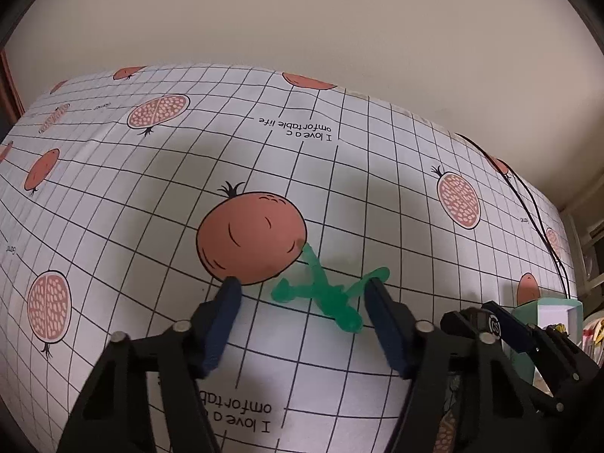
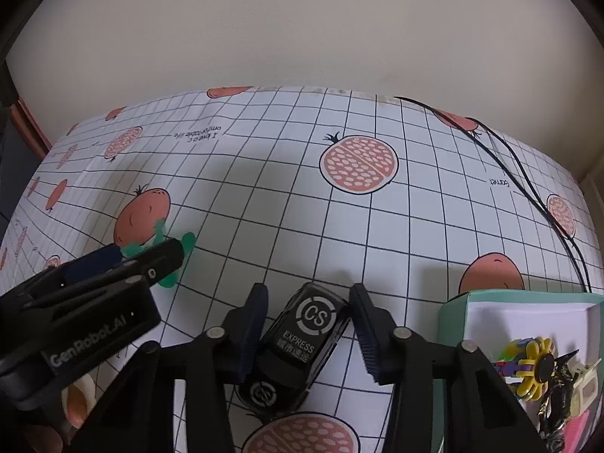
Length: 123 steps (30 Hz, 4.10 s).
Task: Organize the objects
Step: 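Close right tool on black toy car while left tool closes on green figure, then carry black toy car and green figure with both tools over the teal tray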
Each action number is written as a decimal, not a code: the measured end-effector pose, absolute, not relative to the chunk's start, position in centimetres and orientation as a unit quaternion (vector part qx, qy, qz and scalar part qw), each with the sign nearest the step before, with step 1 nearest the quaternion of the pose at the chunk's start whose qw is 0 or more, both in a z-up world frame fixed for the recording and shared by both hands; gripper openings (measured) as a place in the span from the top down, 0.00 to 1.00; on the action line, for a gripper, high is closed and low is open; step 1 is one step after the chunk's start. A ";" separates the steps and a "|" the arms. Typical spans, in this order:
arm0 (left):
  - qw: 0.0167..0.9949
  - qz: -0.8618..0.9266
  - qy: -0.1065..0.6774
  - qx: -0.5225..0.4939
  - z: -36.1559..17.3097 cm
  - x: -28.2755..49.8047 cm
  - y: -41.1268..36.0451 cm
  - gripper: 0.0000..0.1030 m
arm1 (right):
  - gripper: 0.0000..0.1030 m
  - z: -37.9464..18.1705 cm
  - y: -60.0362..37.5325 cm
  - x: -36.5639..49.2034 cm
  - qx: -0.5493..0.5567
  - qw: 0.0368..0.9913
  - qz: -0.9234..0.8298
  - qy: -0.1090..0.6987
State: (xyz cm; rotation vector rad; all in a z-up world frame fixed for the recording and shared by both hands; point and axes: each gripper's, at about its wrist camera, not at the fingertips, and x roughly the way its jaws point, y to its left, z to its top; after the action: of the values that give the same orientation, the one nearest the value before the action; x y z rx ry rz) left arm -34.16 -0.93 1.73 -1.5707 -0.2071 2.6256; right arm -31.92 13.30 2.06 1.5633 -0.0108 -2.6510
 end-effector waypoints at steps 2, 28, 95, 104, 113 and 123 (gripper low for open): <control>0.040 0.856 -0.068 -0.511 1.8 -34.1 -0.9 0.47 | 0.60 1.9 13.3 -31.8 0.510 0.032 -0.860 -0.001; 0.048 0.854 -0.080 -0.512 1.8 -31.8 -0.5 0.58 | 0.54 1.9 12.3 -28.9 0.514 0.044 -0.856 0.034; 0.094 0.872 -0.071 -0.476 10.8 -20.5 6.4 0.61 | 0.65 15.4 21.2 -19.4 0.443 0.024 -0.896 -0.017; 0.131 0.875 -0.063 -0.462 11.9 -19.1 10.1 0.61 | 0.65 16.3 26.1 -18.2 0.436 -0.008 -0.899 -0.035; 0.150 0.872 -0.057 -0.463 11.8 -18.5 12.7 0.61 | 0.65 16.2 31.4 -17.3 0.434 -0.046 -0.898 -0.055; 0.173 0.864 -0.030 -0.472 11.0 -17.4 16.5 0.61 | 0.65 14.8 35.6 -16.4 0.445 -0.079 -0.889 -0.073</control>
State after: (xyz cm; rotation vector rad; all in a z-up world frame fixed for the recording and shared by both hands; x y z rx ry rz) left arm -17.38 16.54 10.97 -1.3399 -0.0842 2.4512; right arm -16.39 35.56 14.83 1.4740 -0.2402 -2.9426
